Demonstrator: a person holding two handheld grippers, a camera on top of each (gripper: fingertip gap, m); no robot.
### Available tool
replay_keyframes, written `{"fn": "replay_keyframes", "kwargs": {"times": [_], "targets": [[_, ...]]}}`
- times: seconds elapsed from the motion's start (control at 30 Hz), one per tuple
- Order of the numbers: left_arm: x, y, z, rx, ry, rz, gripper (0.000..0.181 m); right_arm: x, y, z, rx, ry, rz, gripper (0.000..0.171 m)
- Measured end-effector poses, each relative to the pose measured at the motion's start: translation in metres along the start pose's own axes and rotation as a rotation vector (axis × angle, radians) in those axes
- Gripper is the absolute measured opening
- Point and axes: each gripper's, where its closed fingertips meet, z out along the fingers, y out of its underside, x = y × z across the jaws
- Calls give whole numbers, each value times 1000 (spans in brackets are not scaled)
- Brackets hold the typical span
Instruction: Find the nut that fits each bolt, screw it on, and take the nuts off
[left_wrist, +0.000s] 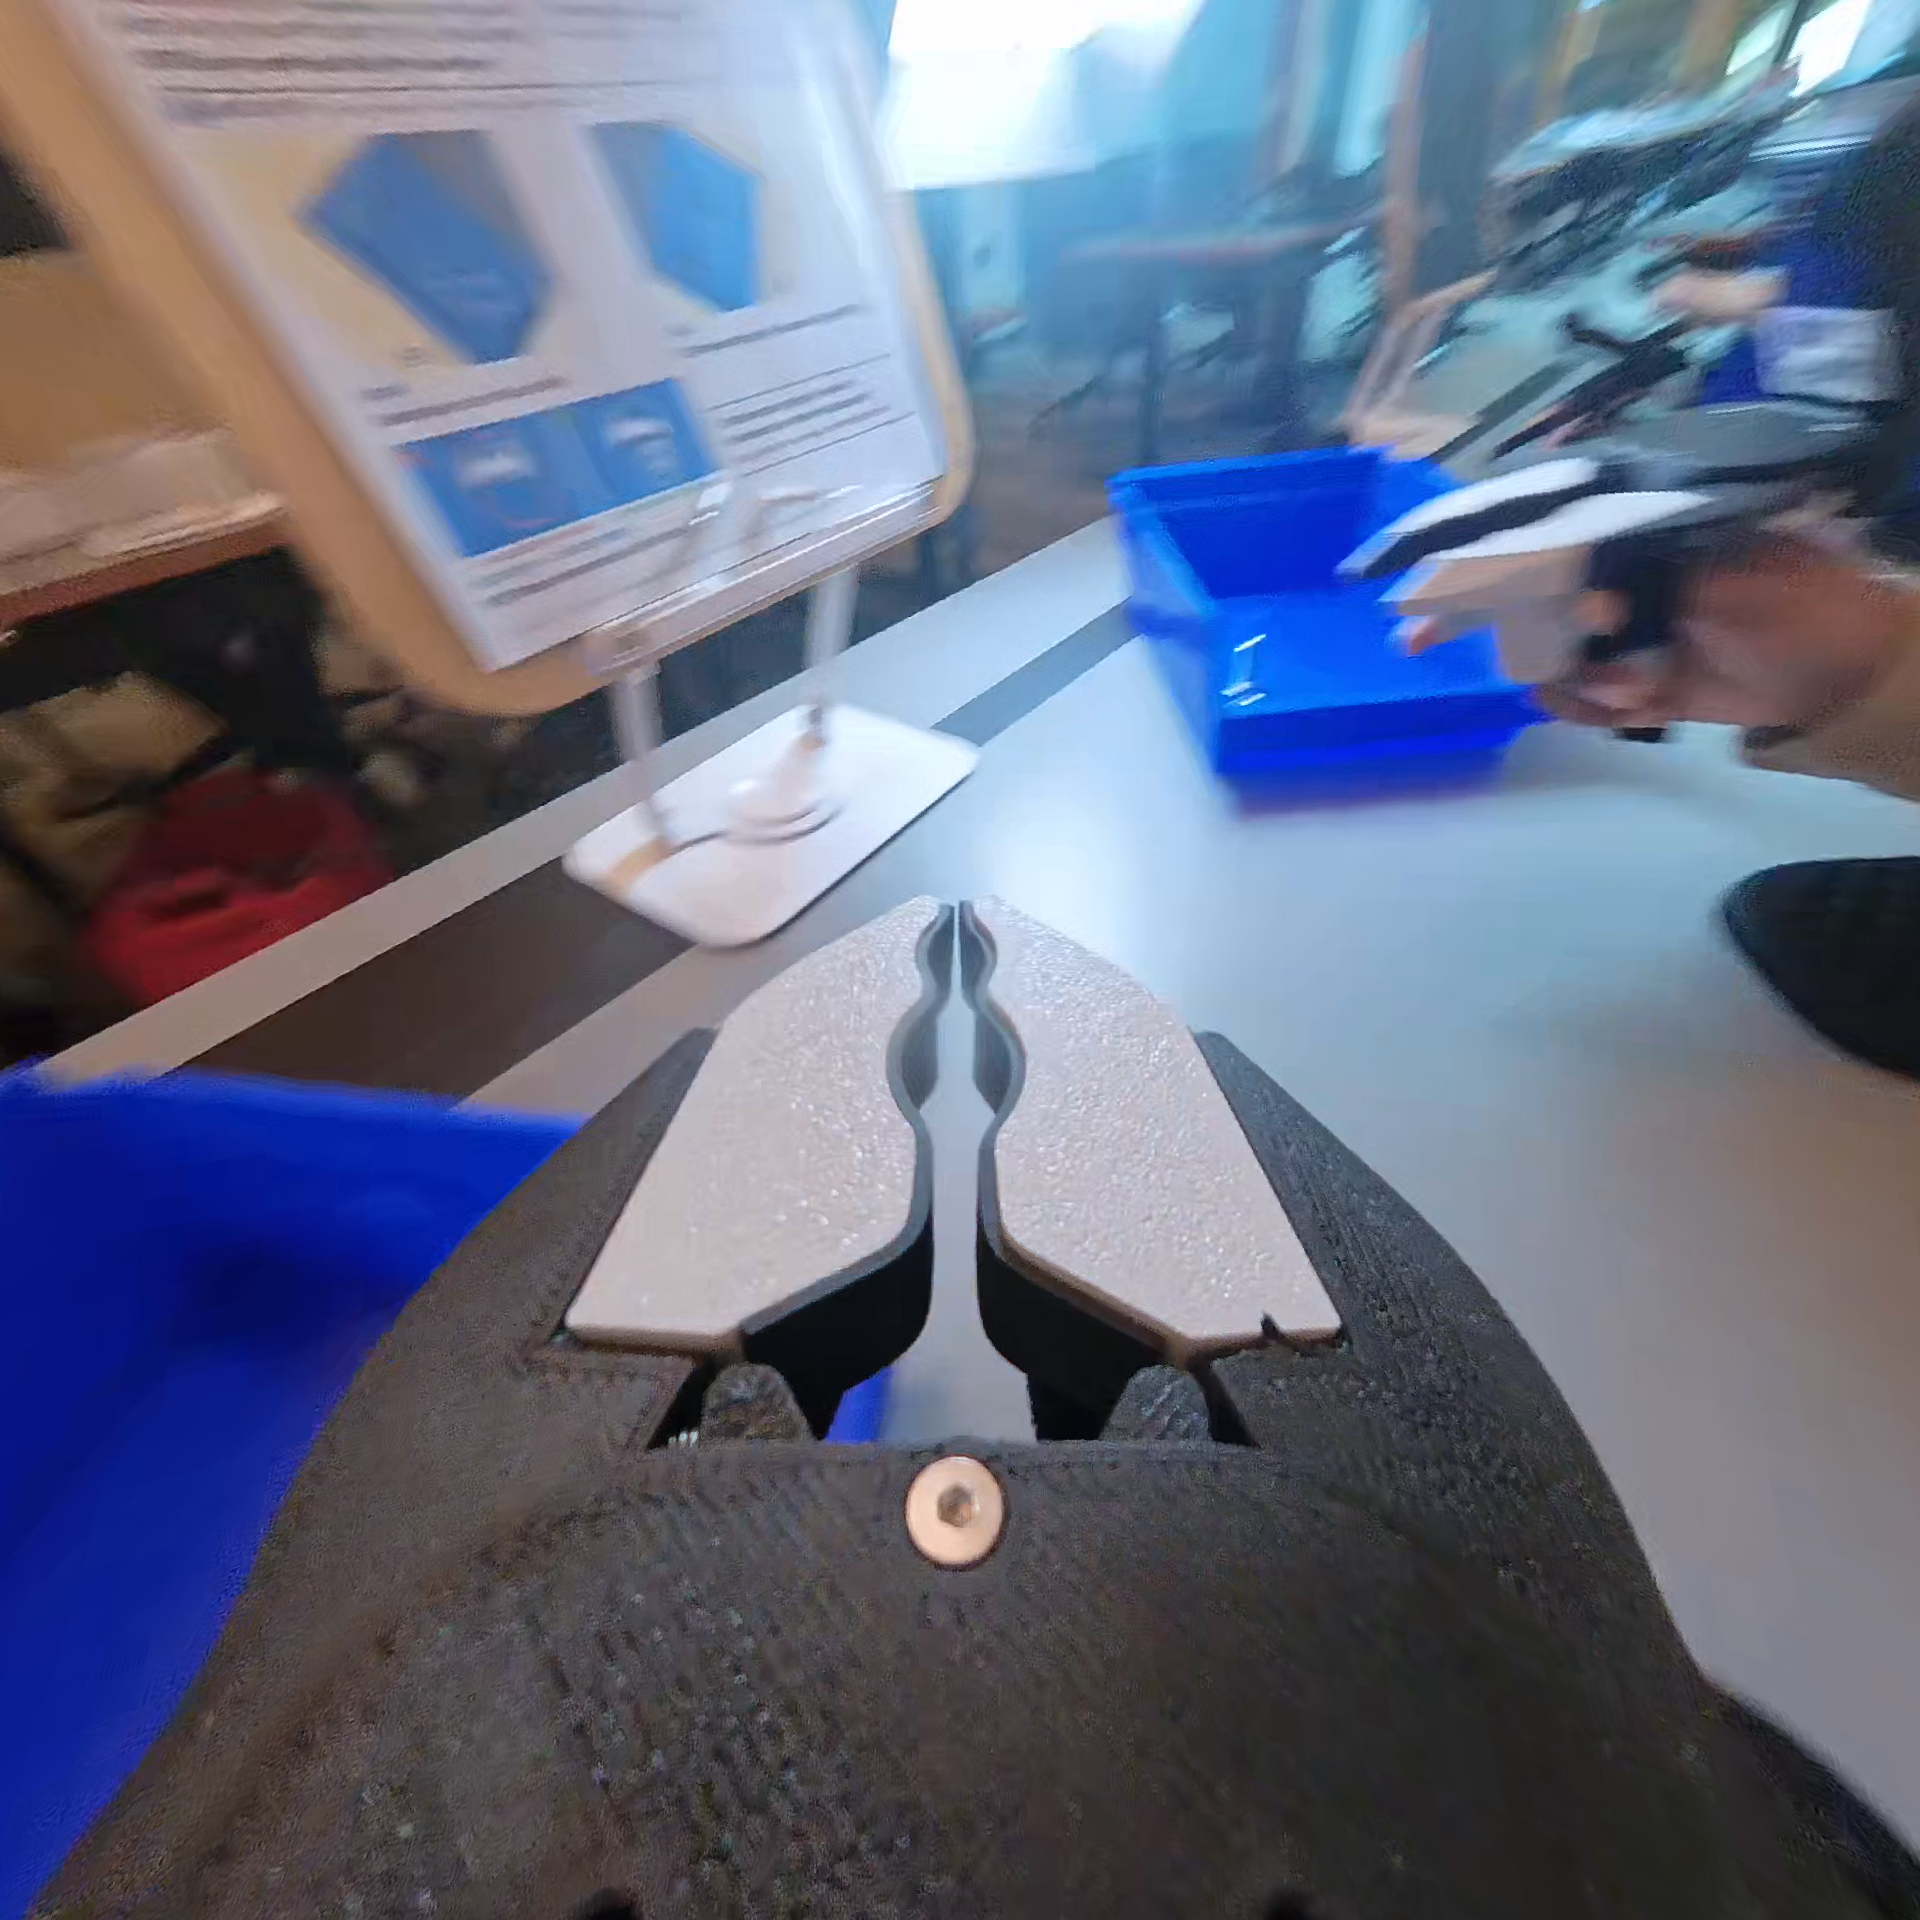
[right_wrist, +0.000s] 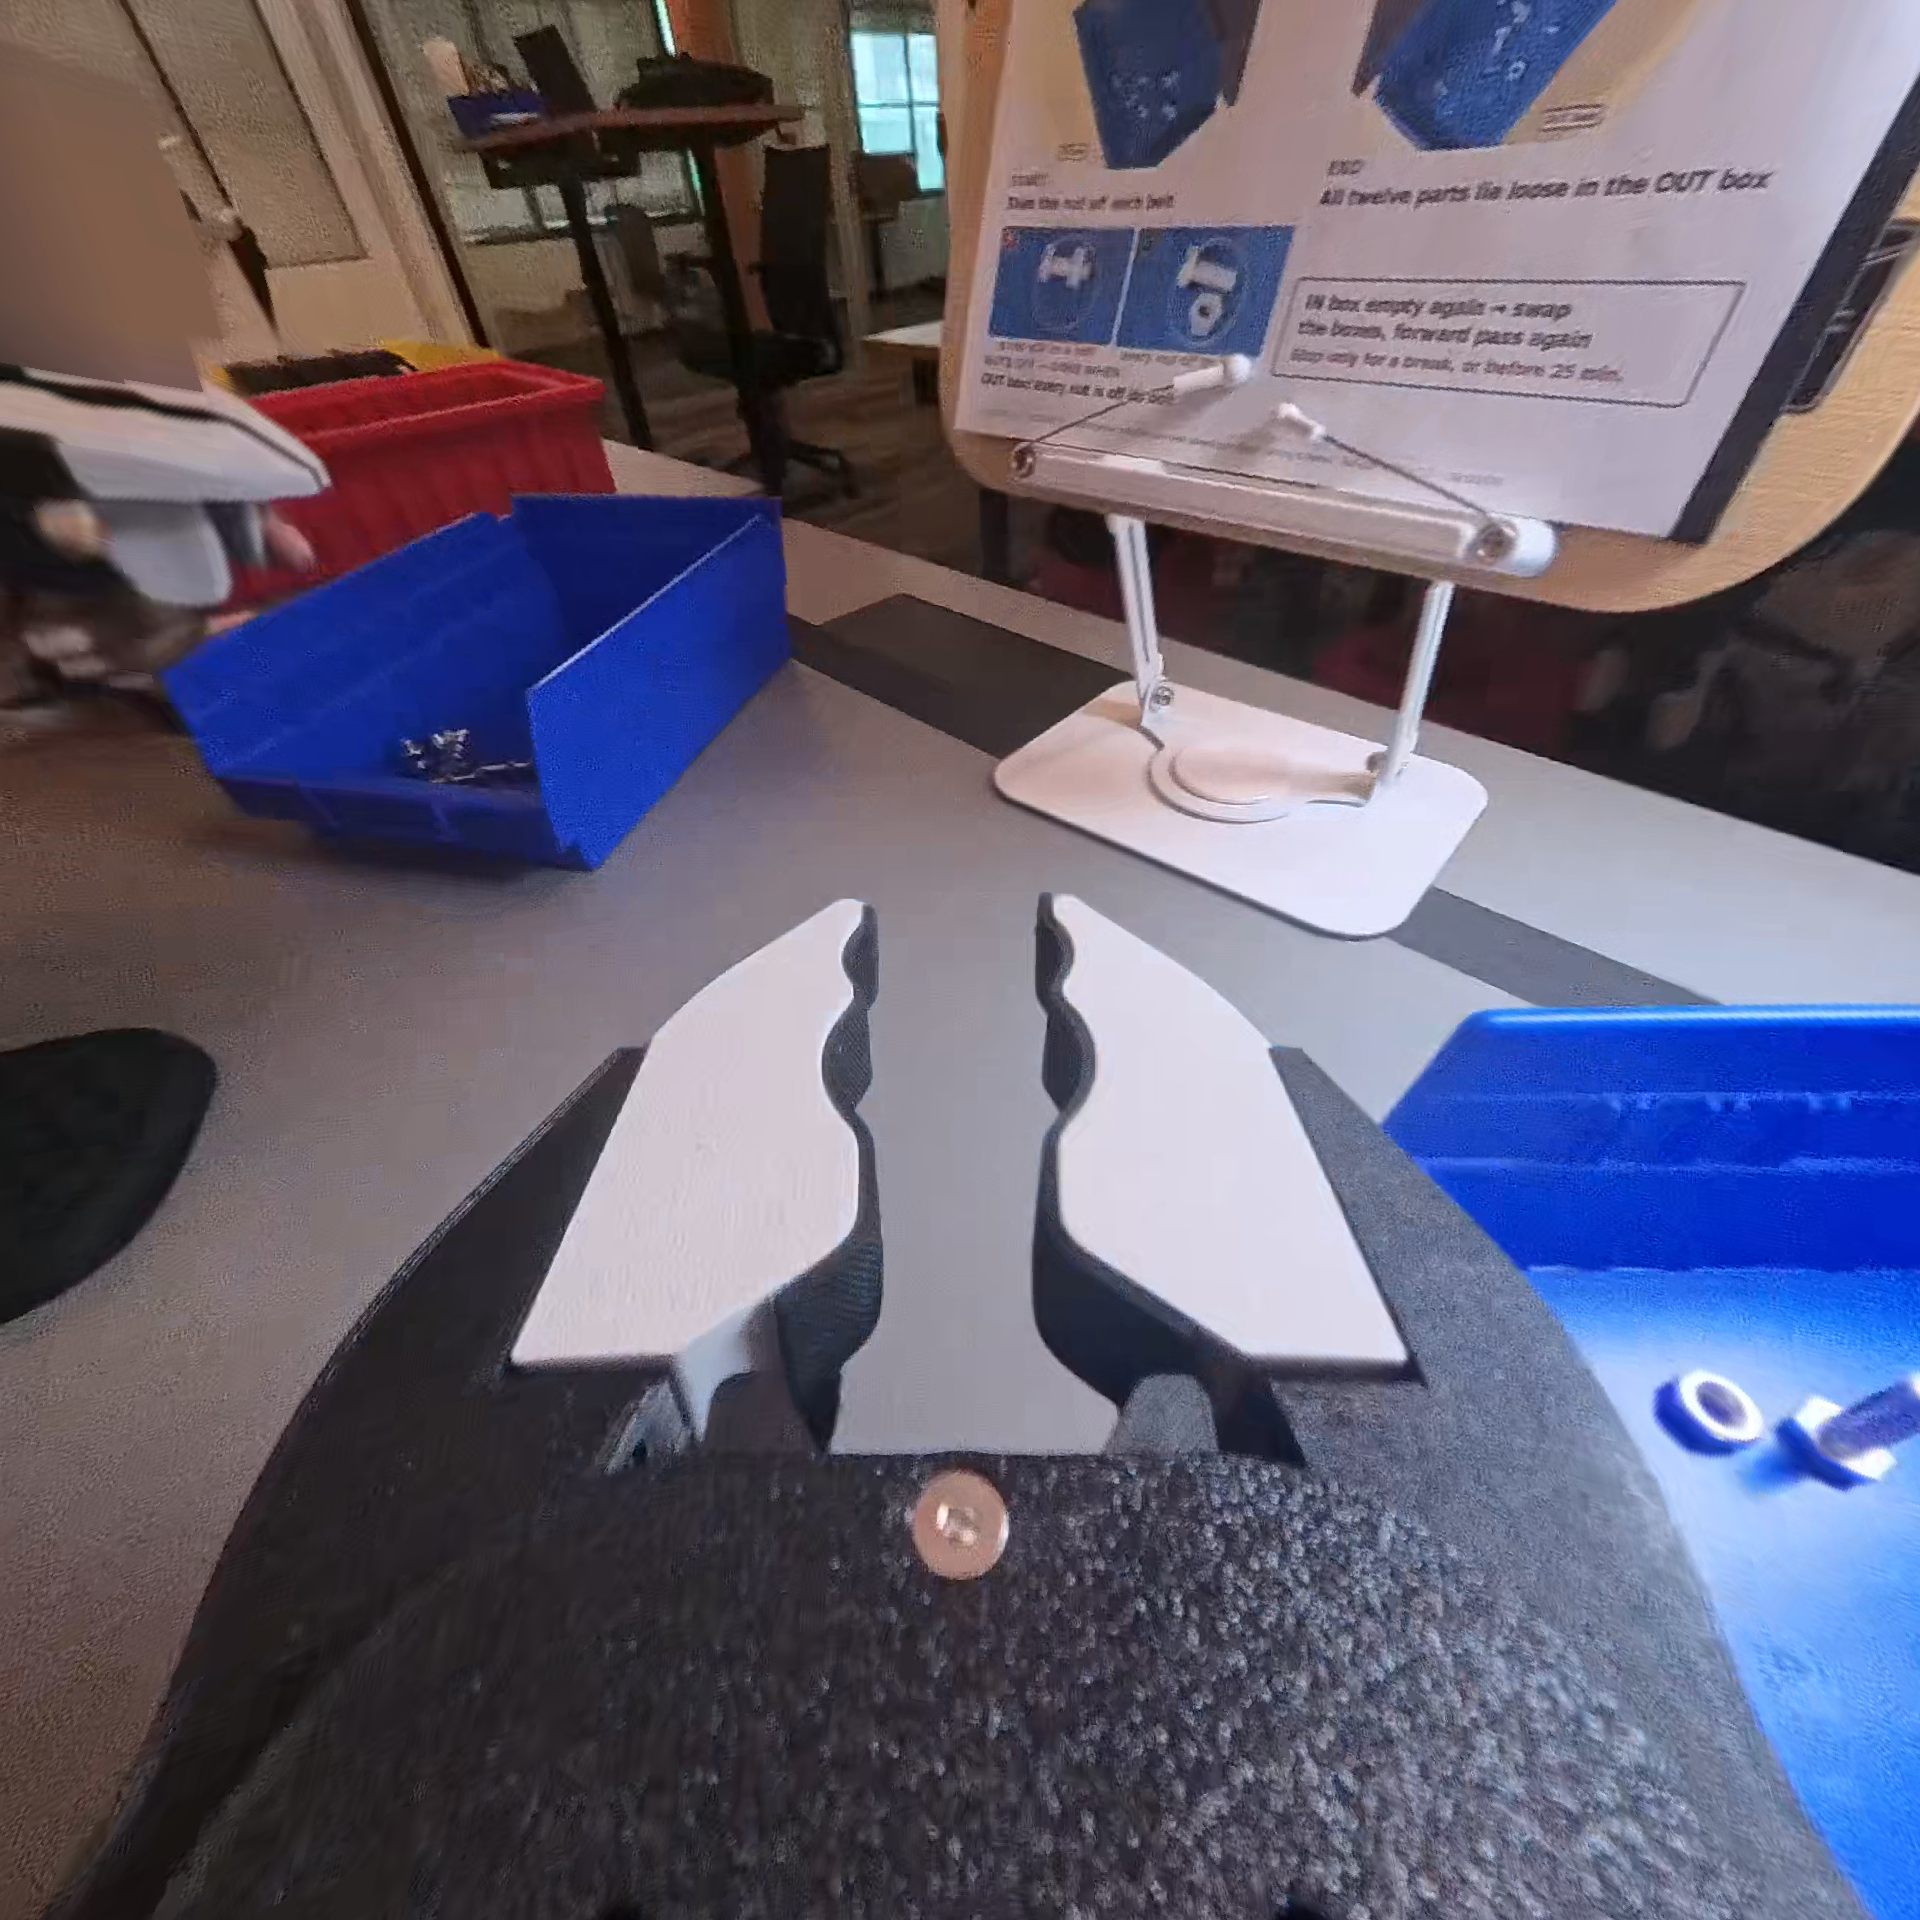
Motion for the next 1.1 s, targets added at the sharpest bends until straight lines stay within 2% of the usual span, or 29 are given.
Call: {"fn": "replay_keyframes", "kwargs": {"times": [0.1, 0.17, 0.27, 0.37, 0.5, 0.57, 0.67, 0.83, 0.93, 1.1], "targets": [[-67, 29, -40, -283, -124, -9, 1, -26, 18, 5, 39, -50, -38, 27], [-97, 57, -57, -490, -130, 9, 3, -32, 25, 9, 33, -64, -91, 25], [-128, 113, -78, -893, -101, 174, 12, -35, 31, 12, 24, -81, -126, 23], [-140, 161, -90, -1233, 20, 373, 20, -35, 40, 13, 7, -101, -89, 21], [-149, 203, -102, -1517, 213, 511, 34, -31, 53, 13, -29, -96, -88, 21], [-147, 213, -105, -1565, 303, 507, 37, -31, 53, 11, -31, -96, -91, 21], [-145, 218, -95, -1549, 366, 519, 35, -29, 51, 10, -24, -88, -106, 21], [-135, 227, -99, -1601, 450, 492, 20, -23, 53, 10, -26, -78, -94, 20], [-135, 226, -96, -1575, 424, 441, 19, -22, 54, 10, -33, -67, -103, 20], [-155, 205, -93, -1536, 258, 532, 19, -25, 52, 9, -26, -63, -129, 19]]}}
